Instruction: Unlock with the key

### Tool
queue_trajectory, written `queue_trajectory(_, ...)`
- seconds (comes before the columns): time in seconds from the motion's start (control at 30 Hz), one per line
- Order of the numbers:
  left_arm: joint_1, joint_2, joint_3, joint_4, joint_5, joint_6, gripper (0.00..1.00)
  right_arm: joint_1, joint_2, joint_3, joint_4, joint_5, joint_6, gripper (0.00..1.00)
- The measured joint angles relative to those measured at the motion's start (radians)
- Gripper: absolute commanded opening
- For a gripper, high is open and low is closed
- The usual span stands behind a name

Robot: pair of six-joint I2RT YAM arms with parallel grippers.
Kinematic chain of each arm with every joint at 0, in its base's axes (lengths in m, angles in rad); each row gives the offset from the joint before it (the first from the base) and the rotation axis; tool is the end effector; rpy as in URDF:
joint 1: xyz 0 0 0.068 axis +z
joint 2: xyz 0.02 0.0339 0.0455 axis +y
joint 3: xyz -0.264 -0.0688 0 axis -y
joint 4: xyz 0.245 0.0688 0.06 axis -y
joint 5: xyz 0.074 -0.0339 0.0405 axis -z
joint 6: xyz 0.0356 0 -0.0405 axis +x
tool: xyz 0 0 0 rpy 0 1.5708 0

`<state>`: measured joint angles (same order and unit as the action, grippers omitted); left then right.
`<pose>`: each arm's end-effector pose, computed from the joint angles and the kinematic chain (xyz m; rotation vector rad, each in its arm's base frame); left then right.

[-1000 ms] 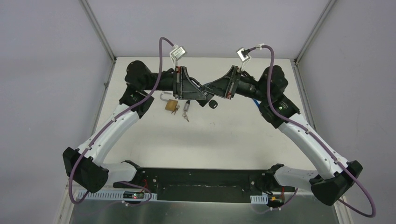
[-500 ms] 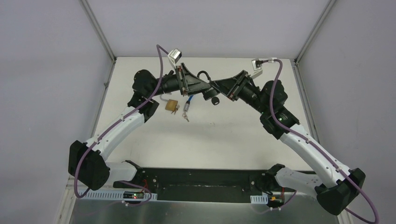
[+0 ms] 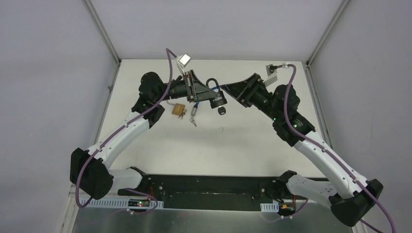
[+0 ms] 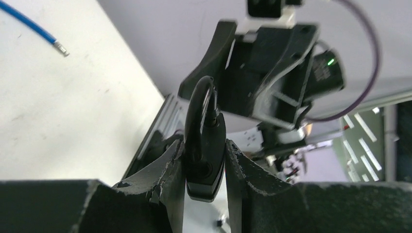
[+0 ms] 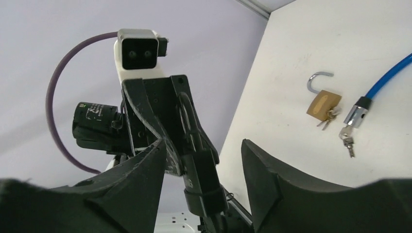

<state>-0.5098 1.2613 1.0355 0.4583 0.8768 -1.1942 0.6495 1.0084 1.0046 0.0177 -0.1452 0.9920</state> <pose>0.2363 -0.1634 0.3909 0.3374 1.7274 -1.9082 0.1830 0.1454 0.3974 0.1695 1.7305 1.3725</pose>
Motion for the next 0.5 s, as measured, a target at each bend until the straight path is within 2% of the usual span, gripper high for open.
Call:
queue_trajectory(0.17, 0.0, -0.057, 0.014, -0.164, 0.096, 0.18, 0.0, -0.005, 0.027, 0.175, -0.207, -0.032, -0.117, 0.67)
queue_trajectory(0.33, -0.001, -0.074, 0.064, -0.235, 0.194, 0.276, 0.0, -0.006, 0.113, 0.345, -0.317, -0.198, -0.246, 0.67)
queue_trajectory(0.4, -0.001, -0.074, 0.074, -0.243, 0.217, 0.297, 0.0, -0.005, 0.146, 0.364, -0.351, -0.281, -0.284, 0.63)
queue_trajectory(0.5, -0.001, -0.074, 0.077, -0.262, 0.241, 0.319, 0.0, -0.005, 0.182, 0.364, -0.39, -0.354, -0.307, 0.51)
